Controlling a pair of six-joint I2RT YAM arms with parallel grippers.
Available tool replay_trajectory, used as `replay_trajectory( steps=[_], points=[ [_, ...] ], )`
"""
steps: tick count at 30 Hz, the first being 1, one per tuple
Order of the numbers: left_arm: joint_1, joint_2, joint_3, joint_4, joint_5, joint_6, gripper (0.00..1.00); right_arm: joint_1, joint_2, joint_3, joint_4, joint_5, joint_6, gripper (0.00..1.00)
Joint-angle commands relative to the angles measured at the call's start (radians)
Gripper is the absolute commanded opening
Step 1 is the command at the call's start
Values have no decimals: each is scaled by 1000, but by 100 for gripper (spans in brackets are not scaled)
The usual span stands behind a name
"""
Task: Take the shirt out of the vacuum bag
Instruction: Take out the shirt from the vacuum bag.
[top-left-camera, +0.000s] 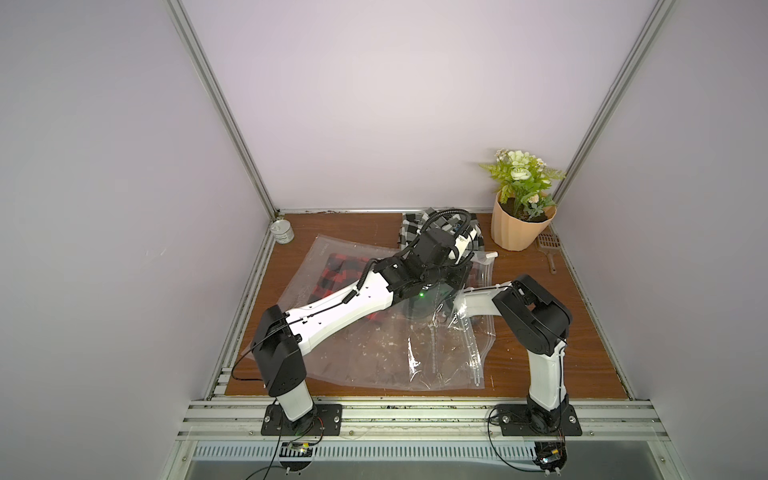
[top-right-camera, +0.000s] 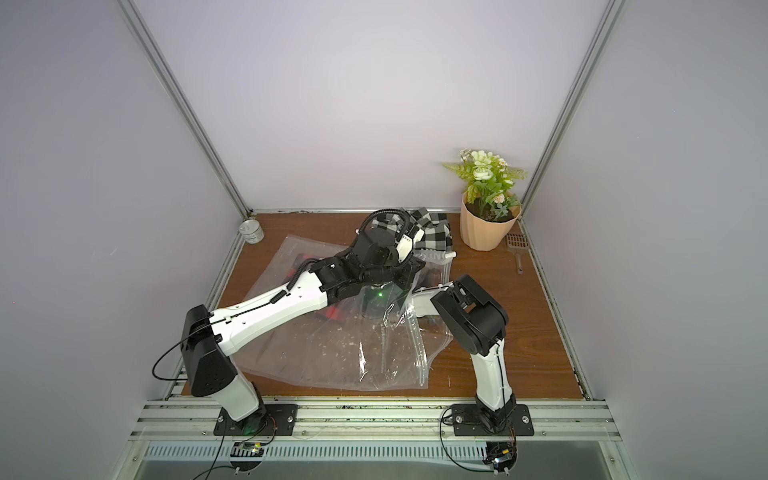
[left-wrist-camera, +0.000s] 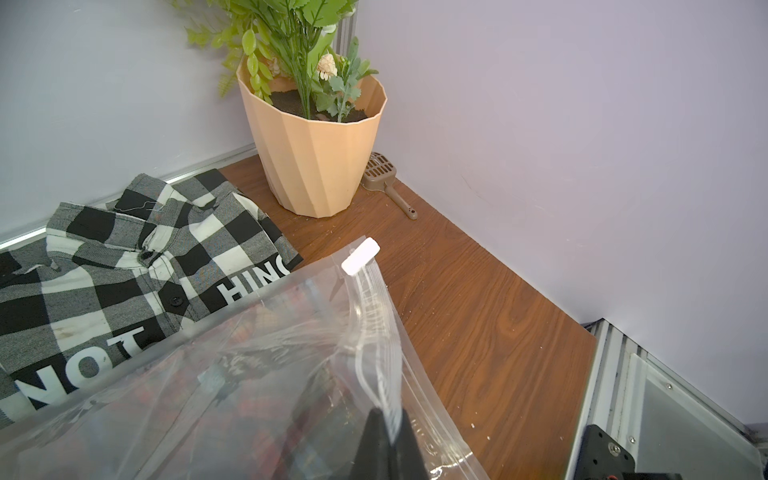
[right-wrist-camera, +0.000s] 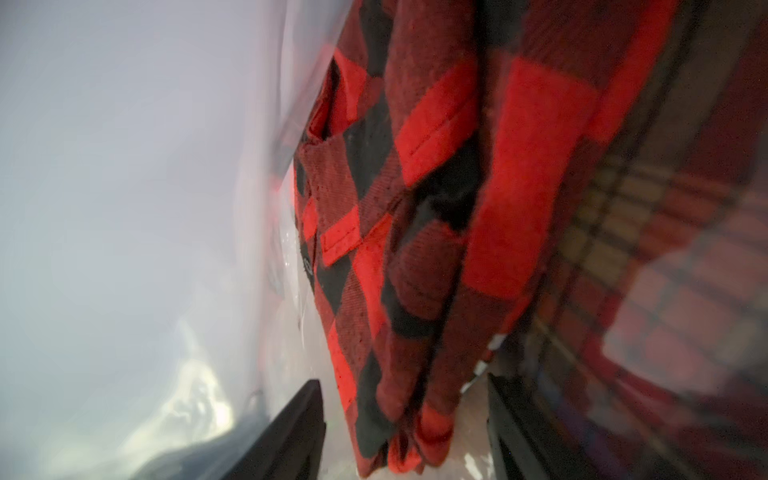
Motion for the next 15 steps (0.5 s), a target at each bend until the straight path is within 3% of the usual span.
replay_trajectory(
  steps=[1, 7, 15],
  points=[
    [10, -39, -11, 13, 16, -4, 1, 15, 18, 34, -95, 93, 3, 68],
    [6, -47, -15, 33, 35, -17, 0, 38, 31, 55, -156, 207, 15, 75],
    [-1, -51, -20, 29, 34, -18, 1, 60, 69, 99, -210, 314, 38, 75]
  ],
)
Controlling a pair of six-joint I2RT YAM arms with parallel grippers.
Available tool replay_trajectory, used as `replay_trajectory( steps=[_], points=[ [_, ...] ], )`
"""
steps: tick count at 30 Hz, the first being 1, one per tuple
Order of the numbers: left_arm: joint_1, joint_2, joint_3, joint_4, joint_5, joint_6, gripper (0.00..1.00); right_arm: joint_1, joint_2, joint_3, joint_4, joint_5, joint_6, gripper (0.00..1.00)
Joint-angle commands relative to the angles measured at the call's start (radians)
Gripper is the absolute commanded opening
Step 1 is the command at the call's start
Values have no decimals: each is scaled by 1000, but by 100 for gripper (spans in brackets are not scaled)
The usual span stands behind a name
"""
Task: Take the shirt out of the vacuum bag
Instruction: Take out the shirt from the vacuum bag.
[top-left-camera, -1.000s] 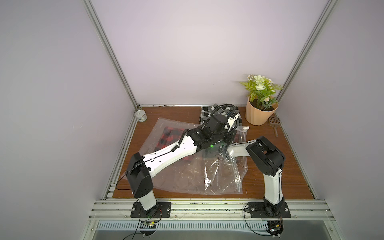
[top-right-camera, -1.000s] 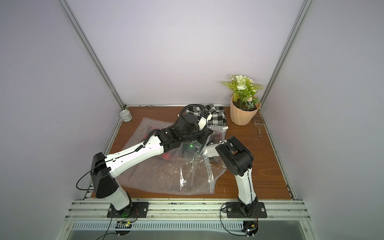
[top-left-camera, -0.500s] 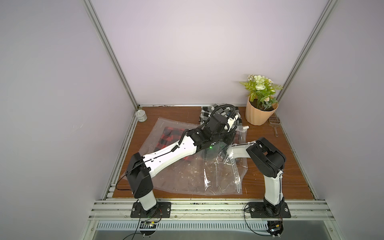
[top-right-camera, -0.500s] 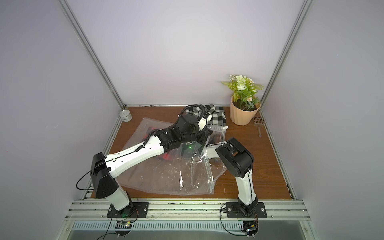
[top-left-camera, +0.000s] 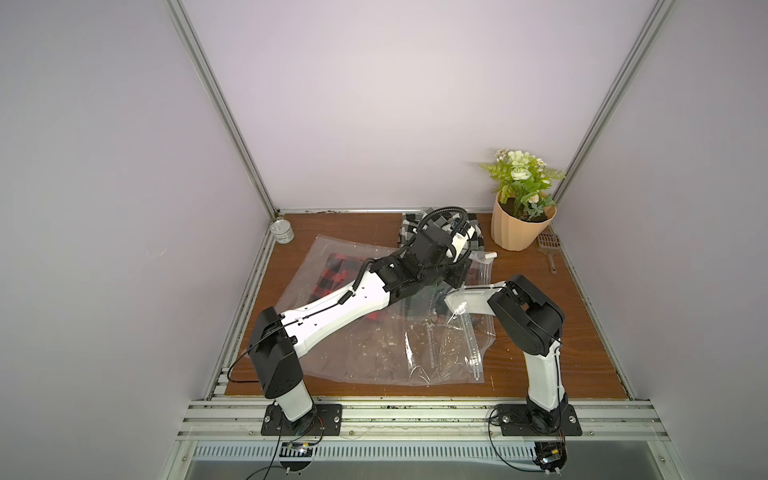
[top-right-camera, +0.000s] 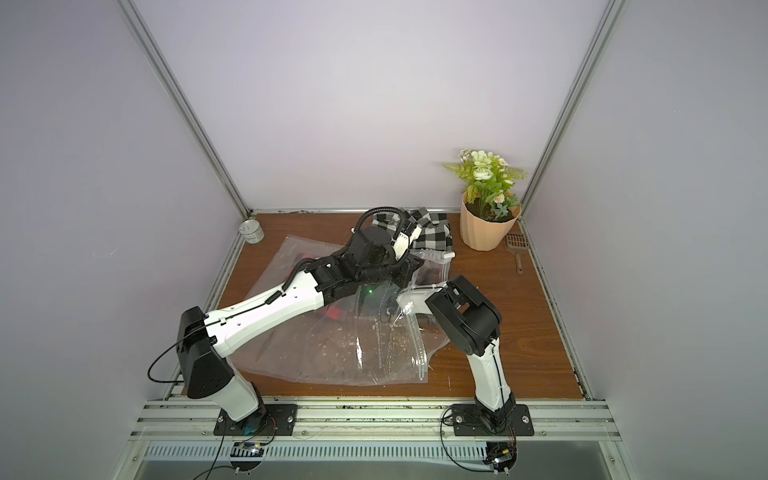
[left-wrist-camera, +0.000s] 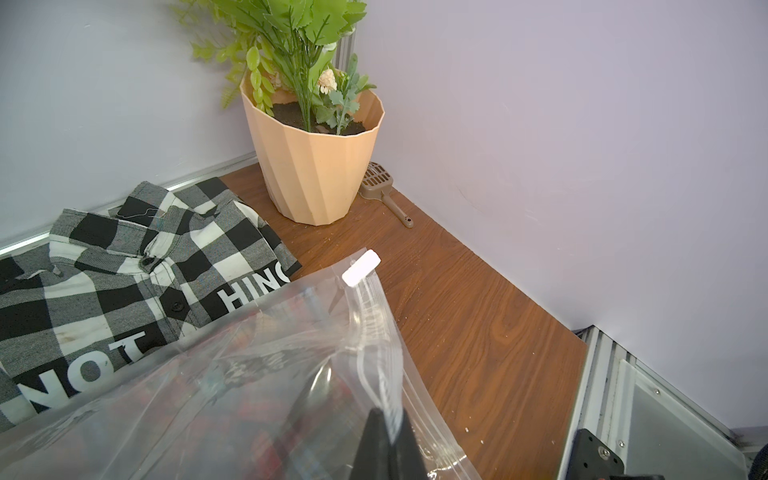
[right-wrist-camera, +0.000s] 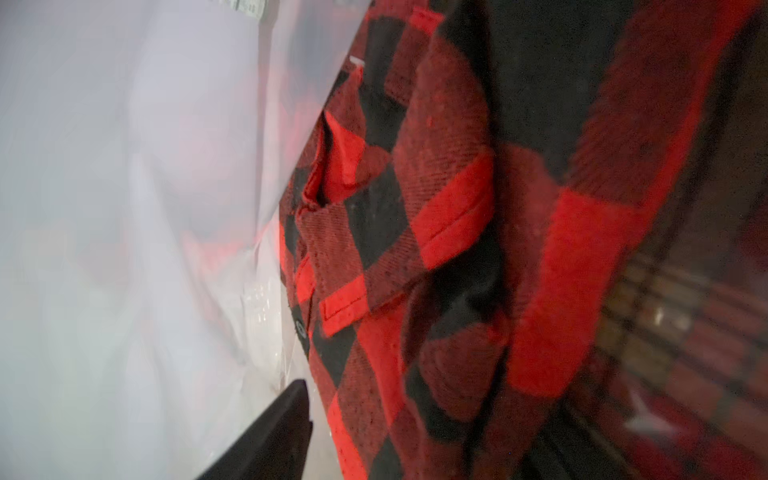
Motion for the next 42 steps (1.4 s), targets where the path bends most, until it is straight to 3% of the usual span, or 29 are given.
replay_trajectory(
  steps=[1, 13, 18, 30, 35, 42],
  points=[
    [-1, -32, -13, 18, 19, -6, 0, 11, 37, 5, -140, 108, 1, 74],
    [-1, -41, -12, 12, 10, 6, 1, 10, -106, -13, -379, 257, -112, 76],
    [-1, -40, -16, 20, 17, 1, 1, 10, -61, 5, -380, 282, -113, 76],
    [-10, -26, -6, 24, 24, -4, 1, 32, 90, 80, -305, 255, -55, 76],
    [-14, -22, -5, 29, 22, -5, 1, 28, 95, 1, -89, 193, -6, 73],
    [-19, -18, -5, 32, 22, -11, 1, 29, 144, 23, 1, 152, 12, 66]
  ],
)
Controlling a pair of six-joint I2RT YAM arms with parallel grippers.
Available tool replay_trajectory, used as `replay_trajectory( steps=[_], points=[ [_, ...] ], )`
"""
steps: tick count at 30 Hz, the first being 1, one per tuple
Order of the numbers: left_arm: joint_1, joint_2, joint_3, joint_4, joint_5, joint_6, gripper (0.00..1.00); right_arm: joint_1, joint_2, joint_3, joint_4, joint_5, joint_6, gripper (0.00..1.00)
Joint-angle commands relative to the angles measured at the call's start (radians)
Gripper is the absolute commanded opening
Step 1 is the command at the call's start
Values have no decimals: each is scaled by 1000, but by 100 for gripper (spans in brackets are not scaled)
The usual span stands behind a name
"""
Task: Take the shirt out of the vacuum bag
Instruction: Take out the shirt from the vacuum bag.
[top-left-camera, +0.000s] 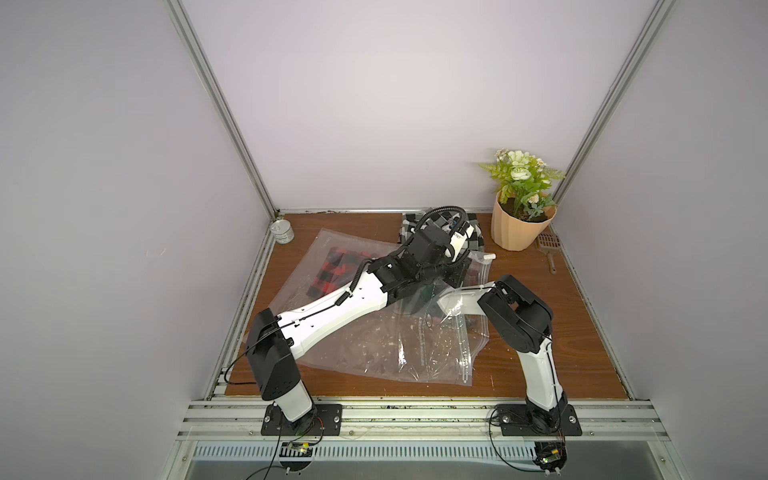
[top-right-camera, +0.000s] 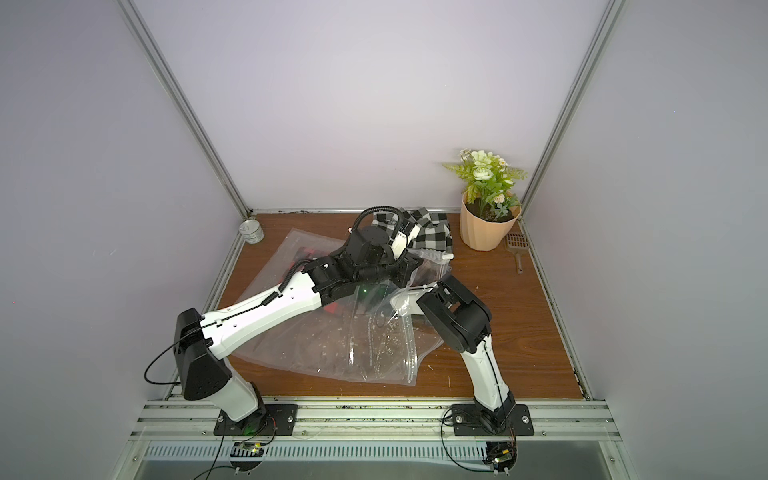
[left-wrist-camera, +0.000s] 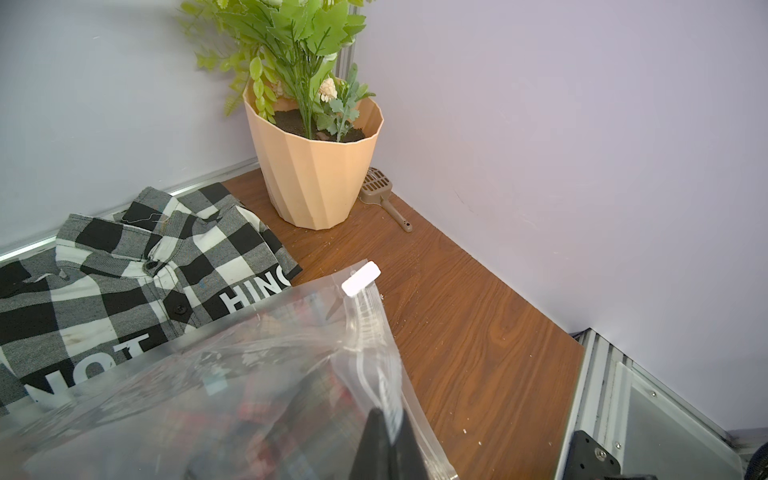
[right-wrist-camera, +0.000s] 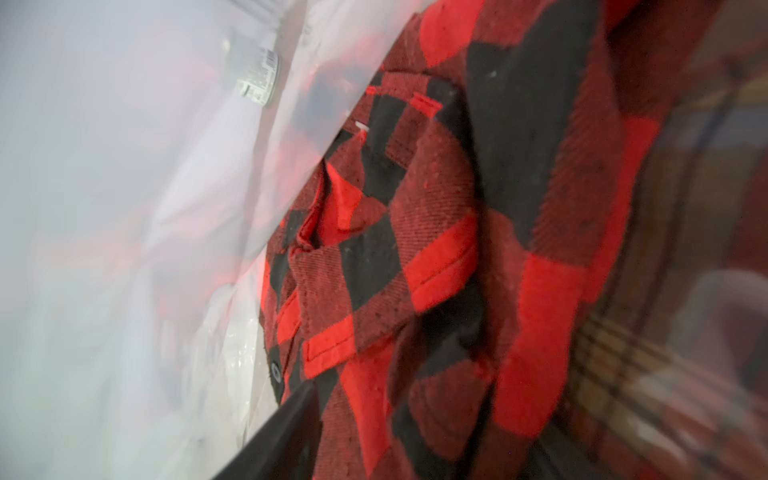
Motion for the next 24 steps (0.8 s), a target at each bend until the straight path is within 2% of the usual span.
replay_trajectory(
  steps=[1, 7, 18, 24],
  points=[
    [-17, -3, -1, 32, 24, -10, 1, -1, 72, -16, -50, -34, 34, 64],
    [-17, -9, -4, 30, 16, -7, 1, -3, 92, -21, 9, -63, 50, 48],
    [11, -17, -36, 24, -11, 1, 1, -32, -7, -116, 116, -141, 27, 0],
    [36, -27, -59, 20, -29, 9, 1, -44, -68, -149, 162, -251, 4, 0]
  ],
)
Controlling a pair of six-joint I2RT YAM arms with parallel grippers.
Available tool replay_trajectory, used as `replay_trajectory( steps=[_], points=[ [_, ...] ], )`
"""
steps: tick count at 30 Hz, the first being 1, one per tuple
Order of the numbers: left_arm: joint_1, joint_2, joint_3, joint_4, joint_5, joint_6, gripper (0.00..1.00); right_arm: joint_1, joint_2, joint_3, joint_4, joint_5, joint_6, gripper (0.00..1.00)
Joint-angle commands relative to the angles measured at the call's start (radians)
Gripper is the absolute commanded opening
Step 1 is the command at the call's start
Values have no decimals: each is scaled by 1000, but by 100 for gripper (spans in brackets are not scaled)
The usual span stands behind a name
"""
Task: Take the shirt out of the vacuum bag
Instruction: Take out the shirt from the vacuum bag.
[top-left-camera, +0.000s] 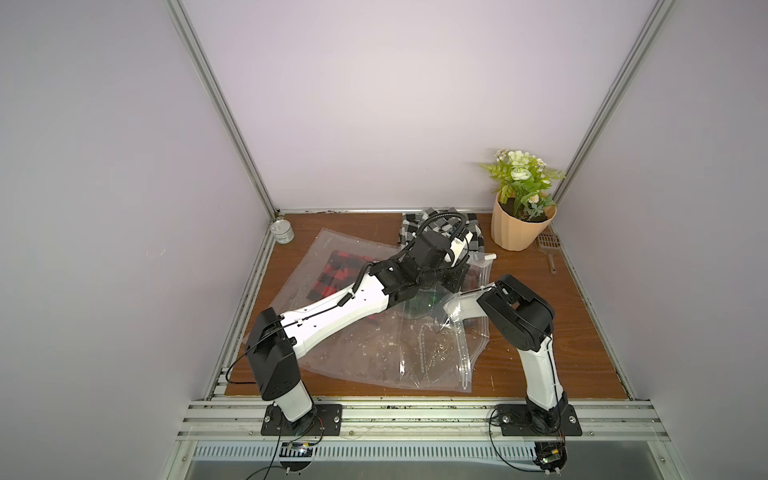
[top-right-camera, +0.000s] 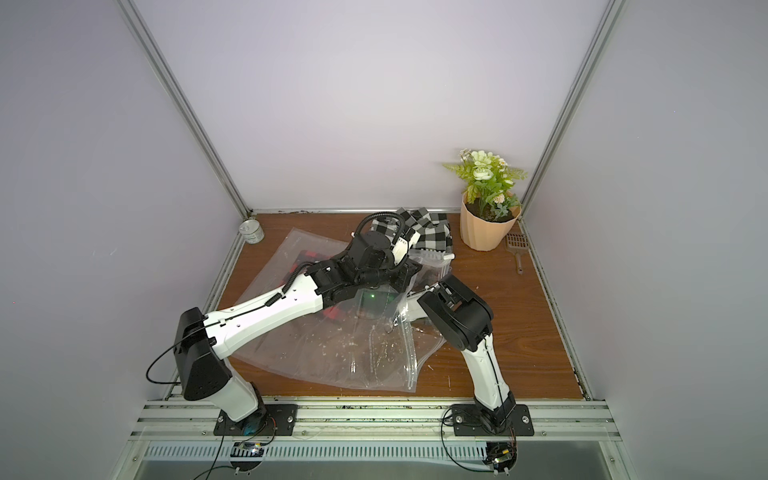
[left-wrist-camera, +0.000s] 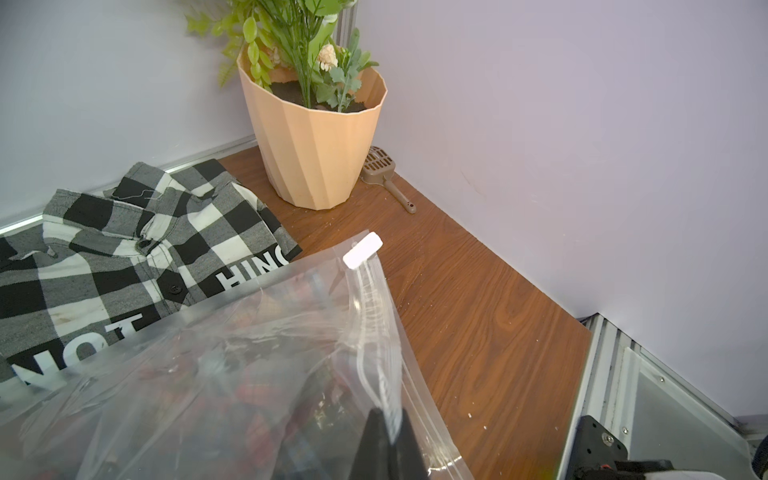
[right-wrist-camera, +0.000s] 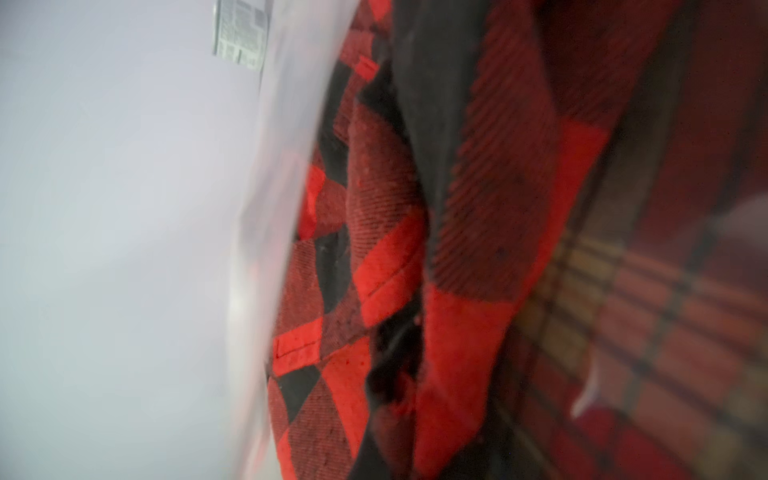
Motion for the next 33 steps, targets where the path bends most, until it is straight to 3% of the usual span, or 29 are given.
replay_trajectory(
  steps=[1, 7, 33],
  points=[
    [23, -28, -6, 9, -21, 9, 1, -6, -54, -21, -24, -101, -36, 0],
    [39, -30, -41, 3, -34, 16, 1, -9, -108, -47, -60, -177, -64, 0],
    [51, -26, -62, 2, -61, 30, 1, -112, -424, -309, -176, -223, -115, 0]
  ],
)
